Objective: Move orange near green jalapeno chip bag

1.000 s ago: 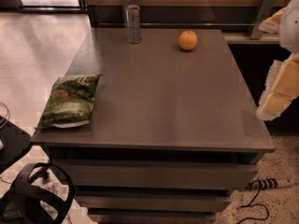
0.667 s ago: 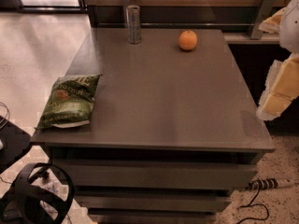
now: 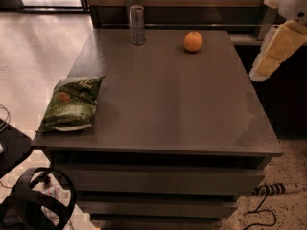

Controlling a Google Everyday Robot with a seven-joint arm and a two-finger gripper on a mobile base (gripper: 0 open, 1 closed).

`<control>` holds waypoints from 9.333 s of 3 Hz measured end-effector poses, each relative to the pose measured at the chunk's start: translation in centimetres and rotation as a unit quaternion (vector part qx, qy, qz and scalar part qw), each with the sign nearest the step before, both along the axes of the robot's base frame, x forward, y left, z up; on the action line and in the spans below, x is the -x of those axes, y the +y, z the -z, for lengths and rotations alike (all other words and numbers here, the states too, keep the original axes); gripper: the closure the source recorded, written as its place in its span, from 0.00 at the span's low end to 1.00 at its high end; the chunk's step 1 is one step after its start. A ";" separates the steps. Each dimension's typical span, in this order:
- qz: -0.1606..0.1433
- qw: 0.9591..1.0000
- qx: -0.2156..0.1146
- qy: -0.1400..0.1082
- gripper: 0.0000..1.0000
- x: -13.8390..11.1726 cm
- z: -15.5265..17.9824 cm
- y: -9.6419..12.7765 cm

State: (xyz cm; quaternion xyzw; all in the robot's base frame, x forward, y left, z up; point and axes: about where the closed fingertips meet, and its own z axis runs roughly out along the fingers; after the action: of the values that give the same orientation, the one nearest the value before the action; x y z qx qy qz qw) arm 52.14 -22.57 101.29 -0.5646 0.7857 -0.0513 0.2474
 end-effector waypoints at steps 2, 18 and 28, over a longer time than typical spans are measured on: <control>0.058 0.988 -0.135 -0.037 0.00 -10.1 2.7 -0.2; 0.114 0.897 -0.425 -0.054 1.00 -33.2 18.0 7.8; -0.018 0.897 -0.442 0.016 1.00 -9.9 14.5 22.0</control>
Offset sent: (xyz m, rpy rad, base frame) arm 0.1613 -0.0020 -0.0471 0.4541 -0.1270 -0.1827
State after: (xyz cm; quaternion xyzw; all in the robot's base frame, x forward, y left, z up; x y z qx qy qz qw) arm 62.01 -0.59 86.84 -0.4116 0.7211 0.3151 0.4597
